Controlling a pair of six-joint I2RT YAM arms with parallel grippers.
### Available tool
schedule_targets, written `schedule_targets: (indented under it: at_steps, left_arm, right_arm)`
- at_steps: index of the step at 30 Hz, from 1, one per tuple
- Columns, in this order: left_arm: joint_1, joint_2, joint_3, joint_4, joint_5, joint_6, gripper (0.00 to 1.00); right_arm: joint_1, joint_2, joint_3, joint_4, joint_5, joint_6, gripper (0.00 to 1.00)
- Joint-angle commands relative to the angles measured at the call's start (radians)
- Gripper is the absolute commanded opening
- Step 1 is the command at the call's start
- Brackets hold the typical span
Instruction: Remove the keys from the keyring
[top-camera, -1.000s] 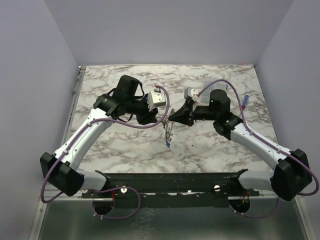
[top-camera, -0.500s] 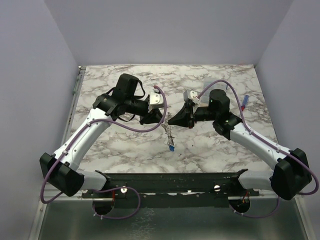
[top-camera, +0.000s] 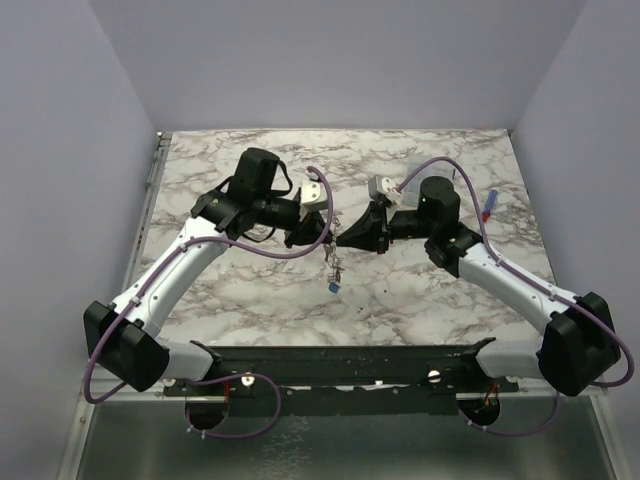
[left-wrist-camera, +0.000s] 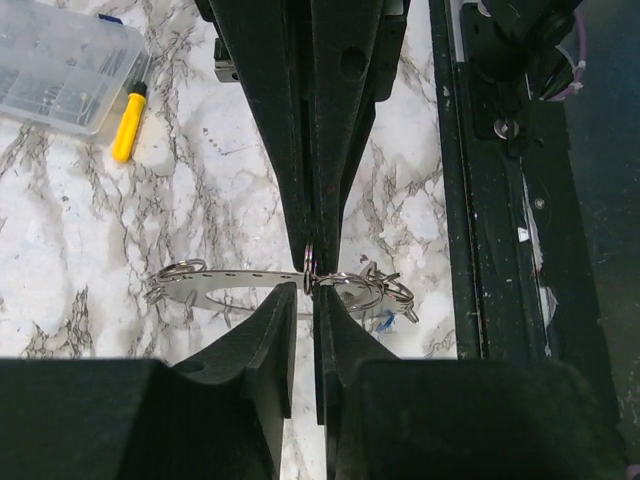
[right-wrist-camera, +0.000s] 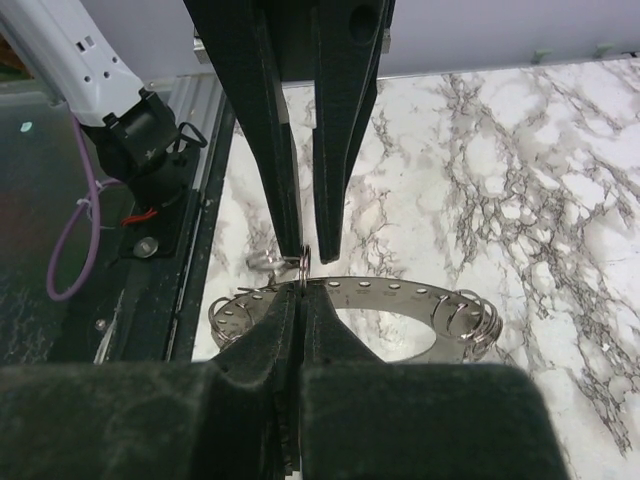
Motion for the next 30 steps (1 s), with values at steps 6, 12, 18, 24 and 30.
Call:
schedule_targets:
  at_steps: [6,12,18,24,30]
  left_arm:
    - [-0.007,-0.013,-0.044,0.081,0.036,-0.061,0.20]
    - [-0.008,-0.009,-0.043,0.090,0.032,-0.074,0.08]
    - [-0.007,-0.012,-0.017,0.094,-0.021,-0.116,0.00]
    - [-0.008,-0.013,-0.003,0.092,-0.035,-0.153,0.00]
    - [-0.007,-0.002,0.009,0.052,-0.046,-0.120,0.00]
  right_arm:
    - [0.003,0.003,0.011,0.110,-0.036,0.051,0.01]
    - [0.003,0.003,0.003,0.131,-0.049,0.064,0.01]
    - [0.003,-0.007,0.010,0.030,-0.041,-0.018,0.01]
    - [0.003,-0.024,0.042,-0.119,-0.037,-0.132,0.12]
    - [0.003,-0.030,0.078,-0.236,-0.019,-0.200,0.32]
